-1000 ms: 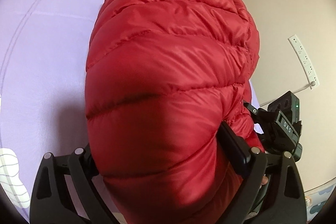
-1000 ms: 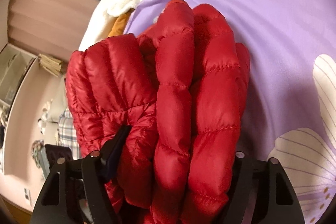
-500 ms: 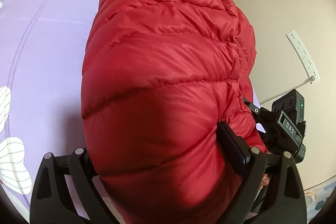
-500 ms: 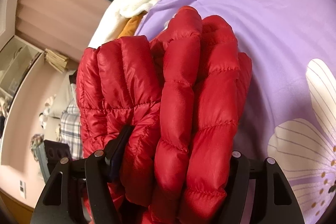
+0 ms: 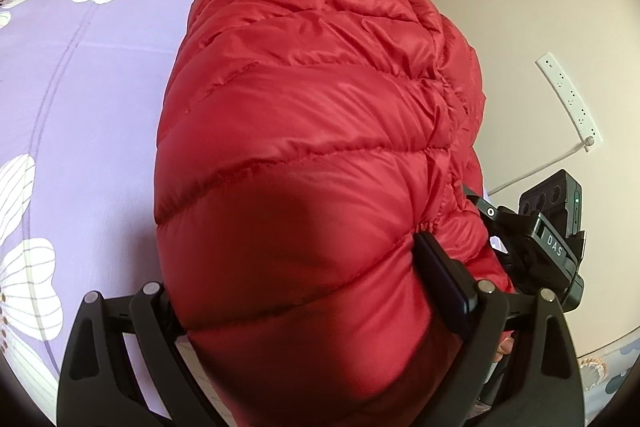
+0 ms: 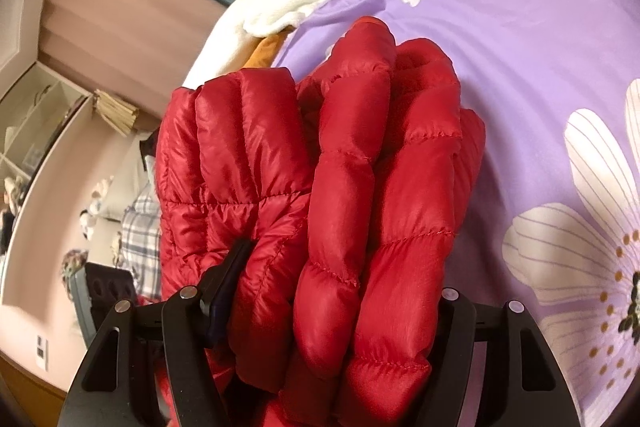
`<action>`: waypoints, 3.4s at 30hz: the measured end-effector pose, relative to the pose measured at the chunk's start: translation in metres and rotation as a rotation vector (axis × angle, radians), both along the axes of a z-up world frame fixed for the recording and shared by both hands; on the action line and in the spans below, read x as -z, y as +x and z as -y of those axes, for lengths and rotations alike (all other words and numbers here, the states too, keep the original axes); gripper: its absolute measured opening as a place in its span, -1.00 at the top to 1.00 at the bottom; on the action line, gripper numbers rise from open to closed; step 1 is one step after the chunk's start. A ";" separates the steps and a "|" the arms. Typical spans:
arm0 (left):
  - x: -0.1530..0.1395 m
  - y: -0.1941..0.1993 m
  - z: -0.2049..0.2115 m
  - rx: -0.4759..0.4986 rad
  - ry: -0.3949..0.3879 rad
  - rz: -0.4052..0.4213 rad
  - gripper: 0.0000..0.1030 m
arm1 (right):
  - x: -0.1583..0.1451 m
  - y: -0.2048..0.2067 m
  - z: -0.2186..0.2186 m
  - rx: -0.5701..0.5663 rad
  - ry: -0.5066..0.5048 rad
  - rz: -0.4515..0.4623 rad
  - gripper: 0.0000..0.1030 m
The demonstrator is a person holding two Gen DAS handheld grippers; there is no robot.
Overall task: Fold large clothes
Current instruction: 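Hold the folded red jacket end pressed down with both closed grippers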
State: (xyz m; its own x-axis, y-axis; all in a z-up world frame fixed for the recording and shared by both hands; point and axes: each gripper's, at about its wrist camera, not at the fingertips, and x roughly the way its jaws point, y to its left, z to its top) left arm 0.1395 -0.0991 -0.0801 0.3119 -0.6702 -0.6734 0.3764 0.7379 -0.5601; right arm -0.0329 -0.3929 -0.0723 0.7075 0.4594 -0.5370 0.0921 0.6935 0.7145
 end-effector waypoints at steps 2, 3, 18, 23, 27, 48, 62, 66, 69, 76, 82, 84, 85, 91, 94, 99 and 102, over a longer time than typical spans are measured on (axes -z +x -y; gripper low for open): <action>0.001 0.003 -0.001 0.002 -0.002 0.004 -0.84 | 0.000 -0.001 0.000 -0.001 -0.006 0.008 -0.36; 0.002 0.004 -0.003 0.001 -0.003 0.006 -0.84 | 0.000 -0.001 -0.001 -0.004 -0.007 0.010 -0.36; 0.006 -0.007 -0.030 -0.035 -0.013 0.015 -0.84 | -0.002 0.005 0.000 -0.064 -0.022 0.019 -0.36; 0.004 -0.012 -0.037 -0.049 -0.021 0.018 -0.84 | -0.002 0.013 0.002 -0.085 -0.029 0.025 -0.36; 0.003 -0.015 -0.044 -0.056 -0.024 0.025 -0.84 | -0.002 0.015 0.004 -0.097 -0.034 0.031 -0.36; 0.005 -0.021 -0.068 -0.106 -0.040 0.034 -0.84 | -0.002 0.025 0.005 -0.164 -0.054 0.038 -0.36; 0.004 -0.027 -0.077 -0.128 -0.049 0.029 -0.84 | -0.004 0.032 0.001 -0.194 -0.071 0.036 -0.36; 0.004 -0.029 -0.080 -0.136 -0.051 0.023 -0.84 | -0.004 0.035 -0.001 -0.202 -0.074 0.031 -0.36; 0.004 -0.030 -0.081 -0.142 -0.051 0.019 -0.84 | -0.004 0.038 -0.001 -0.208 -0.076 0.026 -0.36; 0.004 -0.031 -0.083 -0.154 -0.054 0.014 -0.84 | -0.006 0.041 -0.005 -0.221 -0.087 0.021 -0.36; 0.003 -0.032 -0.086 -0.165 -0.053 0.008 -0.84 | -0.006 0.046 -0.009 -0.233 -0.093 0.015 -0.36; 0.003 -0.033 -0.086 -0.169 -0.052 0.007 -0.84 | -0.007 0.047 -0.009 -0.235 -0.093 0.014 -0.36; 0.003 -0.033 -0.086 -0.170 -0.051 0.008 -0.84 | -0.007 0.047 -0.009 -0.236 -0.092 0.013 -0.36; 0.003 -0.032 -0.085 -0.174 -0.050 0.002 -0.84 | -0.007 0.049 -0.008 -0.241 -0.092 0.007 -0.36; 0.002 -0.032 -0.085 -0.175 -0.048 0.000 -0.84 | -0.007 0.048 -0.008 -0.240 -0.092 0.007 -0.36; 0.003 -0.031 -0.085 -0.175 -0.048 -0.003 -0.84 | -0.007 0.050 -0.010 -0.242 -0.092 0.002 -0.36; 0.003 -0.031 -0.085 -0.175 -0.046 -0.002 -0.84 | -0.007 0.051 -0.010 -0.242 -0.092 0.000 -0.36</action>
State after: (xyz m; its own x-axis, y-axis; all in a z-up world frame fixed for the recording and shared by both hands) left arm 0.1080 -0.0139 -0.0829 0.4250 -0.6362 -0.6439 0.2433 0.7655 -0.5957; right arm 0.0179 -0.3824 -0.0652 0.5832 0.5645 -0.5841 -0.0846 0.7574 0.6475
